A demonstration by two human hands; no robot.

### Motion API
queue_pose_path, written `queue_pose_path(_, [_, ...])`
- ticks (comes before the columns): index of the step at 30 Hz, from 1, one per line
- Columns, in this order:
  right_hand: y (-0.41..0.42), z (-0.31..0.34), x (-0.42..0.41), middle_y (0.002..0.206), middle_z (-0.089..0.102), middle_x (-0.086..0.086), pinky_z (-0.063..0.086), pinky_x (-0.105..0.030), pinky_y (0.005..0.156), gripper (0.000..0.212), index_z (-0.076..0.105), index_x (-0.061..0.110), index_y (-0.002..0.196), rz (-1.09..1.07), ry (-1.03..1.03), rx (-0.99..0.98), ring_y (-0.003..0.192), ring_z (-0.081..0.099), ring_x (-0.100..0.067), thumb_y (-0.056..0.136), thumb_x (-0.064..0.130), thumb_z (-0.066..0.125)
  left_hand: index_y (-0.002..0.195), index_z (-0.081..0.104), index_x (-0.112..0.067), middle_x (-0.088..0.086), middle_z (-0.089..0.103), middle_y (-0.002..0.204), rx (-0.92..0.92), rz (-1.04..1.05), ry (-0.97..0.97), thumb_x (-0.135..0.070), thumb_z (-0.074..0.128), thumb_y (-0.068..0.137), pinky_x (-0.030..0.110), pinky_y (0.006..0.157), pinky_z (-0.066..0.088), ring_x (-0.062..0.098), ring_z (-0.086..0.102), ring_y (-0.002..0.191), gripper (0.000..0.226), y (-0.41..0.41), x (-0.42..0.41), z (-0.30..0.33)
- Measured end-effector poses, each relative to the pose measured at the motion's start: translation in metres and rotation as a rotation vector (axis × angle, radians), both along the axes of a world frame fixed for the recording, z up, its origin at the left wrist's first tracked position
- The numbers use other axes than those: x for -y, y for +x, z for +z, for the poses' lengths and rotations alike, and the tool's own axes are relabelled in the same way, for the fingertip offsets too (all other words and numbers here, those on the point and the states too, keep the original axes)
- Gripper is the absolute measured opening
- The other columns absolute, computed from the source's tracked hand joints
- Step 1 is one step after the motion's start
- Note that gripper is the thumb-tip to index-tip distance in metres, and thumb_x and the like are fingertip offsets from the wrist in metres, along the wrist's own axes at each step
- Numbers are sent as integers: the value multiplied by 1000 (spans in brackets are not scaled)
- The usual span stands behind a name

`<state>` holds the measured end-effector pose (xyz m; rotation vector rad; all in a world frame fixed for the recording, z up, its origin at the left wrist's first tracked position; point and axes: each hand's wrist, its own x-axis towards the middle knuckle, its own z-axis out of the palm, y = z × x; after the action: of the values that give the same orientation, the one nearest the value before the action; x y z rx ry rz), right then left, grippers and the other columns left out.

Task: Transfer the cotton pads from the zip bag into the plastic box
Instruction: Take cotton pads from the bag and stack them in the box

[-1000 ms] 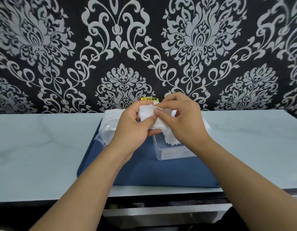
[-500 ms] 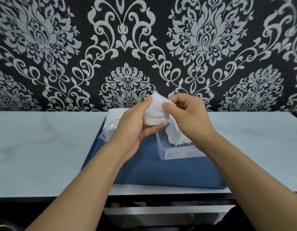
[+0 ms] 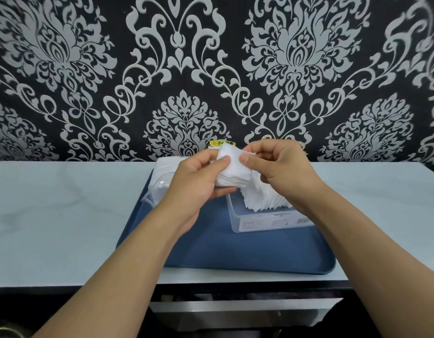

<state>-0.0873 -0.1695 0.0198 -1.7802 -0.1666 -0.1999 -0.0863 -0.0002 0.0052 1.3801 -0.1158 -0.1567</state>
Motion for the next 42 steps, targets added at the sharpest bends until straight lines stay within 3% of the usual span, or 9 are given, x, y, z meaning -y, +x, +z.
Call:
queue_pose_path(7, [2,1,8,58,53,9,36,-16,50,8,71,14,86,71,-40,-66,53,41,-6,93,14,68,105,73,-12,13,75,110,-10,16,16,-17,63,97,32,72,63,19,75,94,14,1,1,0])
queue_pose_path(11, [-2,2,9,66,56,-8,36,-20,52,13,65,19,85,147,-110,-91,60,46,-14,97,18,62,105,73,-7,13,76,105,25,36,86,-15,65,96,28,68,61,14,74,86,14,3,0,-1])
queue_pose_path(15, [1,-3,6,61,53,-12,33,-27,53,11,64,16,89,85,-94,-64,62,41,-25,99,20,61,105,73,-8,10,78,100,30,14,69,-15,64,96,29,70,62,16,75,87,14,2,1,-3])
queue_pose_path(21, [4,-8,1,48,52,-1,36,-17,45,9,63,5,96,53,-95,-11,43,43,-11,98,14,60,109,71,-9,12,76,105,34,6,19,-13,62,98,28,71,62,20,77,91,15,0,4,-4])
queue_pose_path(27, [7,-14,-2,40,46,7,37,-21,44,8,62,3,96,-5,-136,78,40,41,-12,97,12,61,110,68,-11,14,76,107,68,15,55,-6,60,98,31,74,62,21,76,93,15,2,3,-6])
queue_pose_path(32, [7,-16,-10,46,45,-7,35,-26,47,9,62,6,88,-59,-134,161,43,37,-16,96,11,62,116,65,-10,12,75,108,33,5,9,-4,60,98,30,74,62,22,76,94,20,4,3,-5])
queue_pose_path(37, [7,-14,-7,47,48,-7,39,-22,46,6,65,5,91,-53,-165,167,42,42,-15,95,10,64,110,69,-16,5,77,102,24,-19,15,-8,60,98,31,74,63,19,76,93,16,3,5,-5])
queue_pose_path(42, [6,-14,-3,47,54,-2,40,-21,46,7,71,7,88,-95,-187,193,40,45,-12,91,13,70,112,68,-14,10,77,106,16,-29,21,-7,59,99,33,76,63,22,75,98,18,4,4,-5])
